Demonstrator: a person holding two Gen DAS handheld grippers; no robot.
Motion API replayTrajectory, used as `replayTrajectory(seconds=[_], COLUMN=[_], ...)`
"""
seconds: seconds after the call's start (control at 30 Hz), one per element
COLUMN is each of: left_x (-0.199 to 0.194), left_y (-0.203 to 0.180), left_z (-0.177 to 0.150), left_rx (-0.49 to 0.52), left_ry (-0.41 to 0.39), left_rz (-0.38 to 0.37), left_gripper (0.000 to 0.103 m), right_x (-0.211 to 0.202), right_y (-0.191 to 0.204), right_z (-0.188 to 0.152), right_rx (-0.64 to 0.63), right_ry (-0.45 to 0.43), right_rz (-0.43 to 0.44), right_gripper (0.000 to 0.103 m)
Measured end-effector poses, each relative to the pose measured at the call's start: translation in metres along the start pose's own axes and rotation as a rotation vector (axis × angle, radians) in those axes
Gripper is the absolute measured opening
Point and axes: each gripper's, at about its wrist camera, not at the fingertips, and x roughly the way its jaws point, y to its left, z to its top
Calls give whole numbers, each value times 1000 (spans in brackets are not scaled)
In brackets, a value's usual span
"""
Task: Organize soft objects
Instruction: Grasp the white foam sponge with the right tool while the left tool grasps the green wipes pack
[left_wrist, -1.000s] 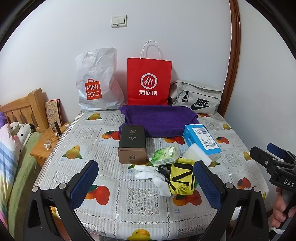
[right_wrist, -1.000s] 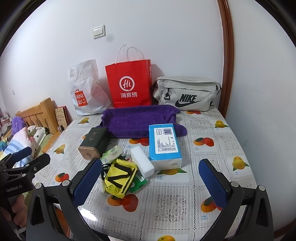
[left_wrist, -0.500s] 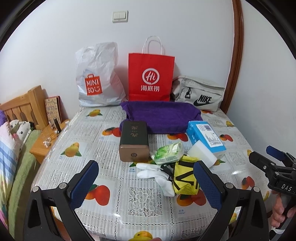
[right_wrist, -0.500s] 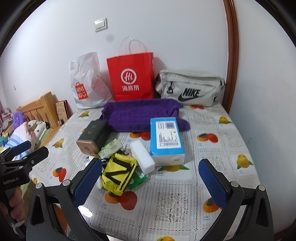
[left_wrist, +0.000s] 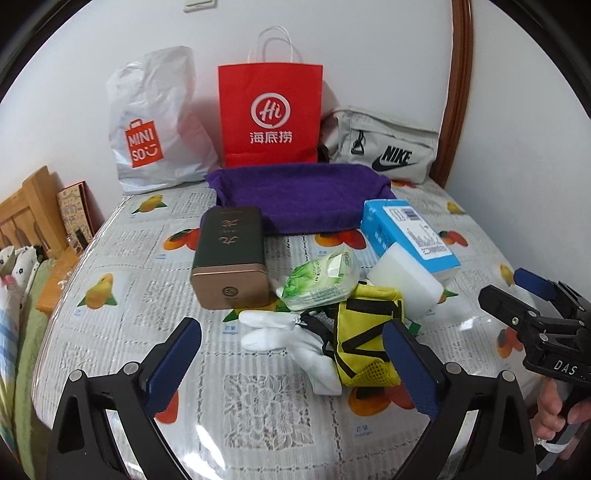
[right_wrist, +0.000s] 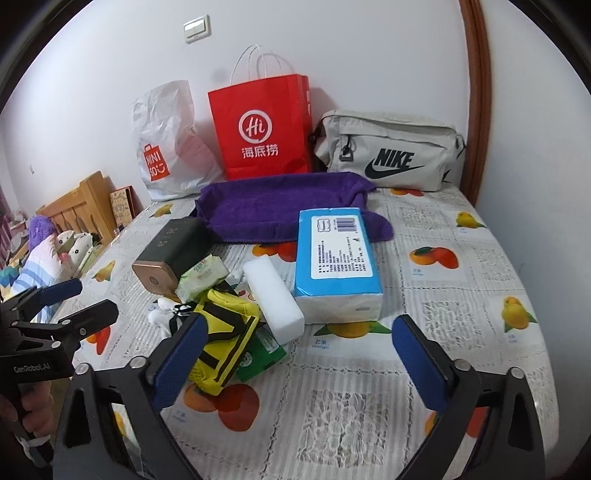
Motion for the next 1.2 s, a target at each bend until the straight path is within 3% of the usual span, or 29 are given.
replayTrajectory(seconds=[0.17, 0.5, 0.6, 0.7, 1.0, 1.2], left_x=[22, 57, 65, 72, 93, 106], left_y=[-4, -13, -18, -21, -27, -27], left_z=[3, 7, 11, 15, 27, 29], left_rx=[5, 31, 56, 61, 49, 26], left_ry=[26, 62, 56, 58, 72, 94], left_rz=[-7, -33, -30, -35, -66, -99], left_gripper=[99, 99, 99, 92, 81, 63], right_x=[31, 79, 88, 96, 69, 48], right_y=[-7, -8, -8, -10, -19, -35], right_z=[-3, -8, -9, -12, -19, -30], right_rx=[0, -32, -40, -30, -74, -106], right_ry=[52, 100, 108, 132, 91, 122], right_rz=[34, 113, 135, 187, 198, 155], right_gripper=[79, 67, 53, 35, 34, 34])
